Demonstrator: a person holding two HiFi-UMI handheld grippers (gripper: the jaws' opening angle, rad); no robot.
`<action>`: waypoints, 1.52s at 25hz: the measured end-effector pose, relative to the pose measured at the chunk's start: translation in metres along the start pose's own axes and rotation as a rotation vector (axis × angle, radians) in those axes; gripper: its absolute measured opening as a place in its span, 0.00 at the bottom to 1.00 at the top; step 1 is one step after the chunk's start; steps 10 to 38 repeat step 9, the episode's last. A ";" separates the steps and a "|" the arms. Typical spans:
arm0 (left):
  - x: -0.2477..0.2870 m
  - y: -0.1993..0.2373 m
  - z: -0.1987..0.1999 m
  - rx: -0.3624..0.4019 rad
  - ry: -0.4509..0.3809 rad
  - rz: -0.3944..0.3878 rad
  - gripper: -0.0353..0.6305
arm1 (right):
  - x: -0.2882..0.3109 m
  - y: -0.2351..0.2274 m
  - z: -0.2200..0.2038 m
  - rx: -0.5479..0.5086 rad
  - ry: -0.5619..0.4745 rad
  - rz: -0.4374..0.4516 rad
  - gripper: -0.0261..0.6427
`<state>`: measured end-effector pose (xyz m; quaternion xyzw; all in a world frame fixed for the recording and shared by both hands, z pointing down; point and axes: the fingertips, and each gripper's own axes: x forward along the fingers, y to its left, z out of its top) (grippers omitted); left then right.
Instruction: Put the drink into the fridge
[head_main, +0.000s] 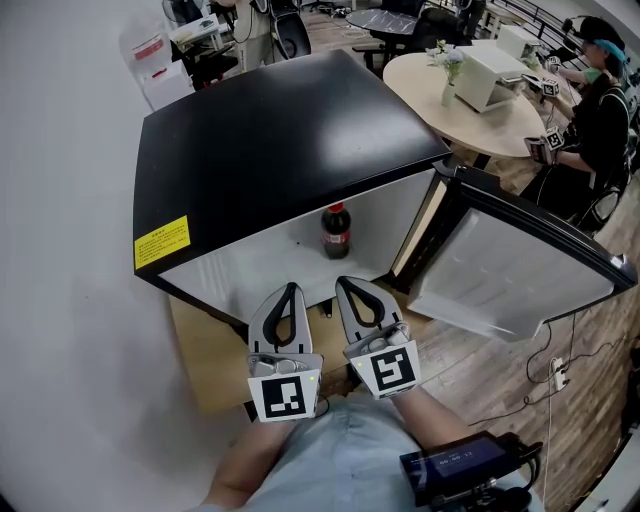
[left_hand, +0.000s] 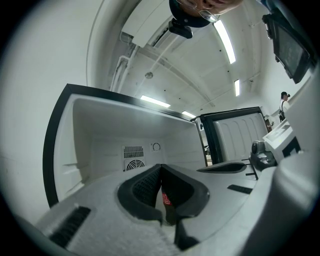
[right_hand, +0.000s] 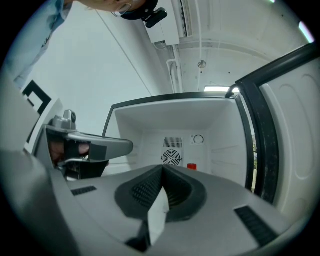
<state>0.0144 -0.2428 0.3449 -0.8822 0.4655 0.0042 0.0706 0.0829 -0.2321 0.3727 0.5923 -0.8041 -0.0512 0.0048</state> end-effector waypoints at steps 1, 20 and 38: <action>0.001 0.000 0.000 0.000 0.000 0.000 0.07 | 0.001 0.000 -0.001 0.000 0.001 0.000 0.04; 0.006 0.002 -0.004 -0.009 0.004 -0.001 0.07 | 0.006 -0.002 -0.005 -0.003 0.007 0.002 0.04; 0.006 0.002 -0.004 -0.009 0.004 -0.001 0.07 | 0.006 -0.002 -0.005 -0.003 0.007 0.002 0.04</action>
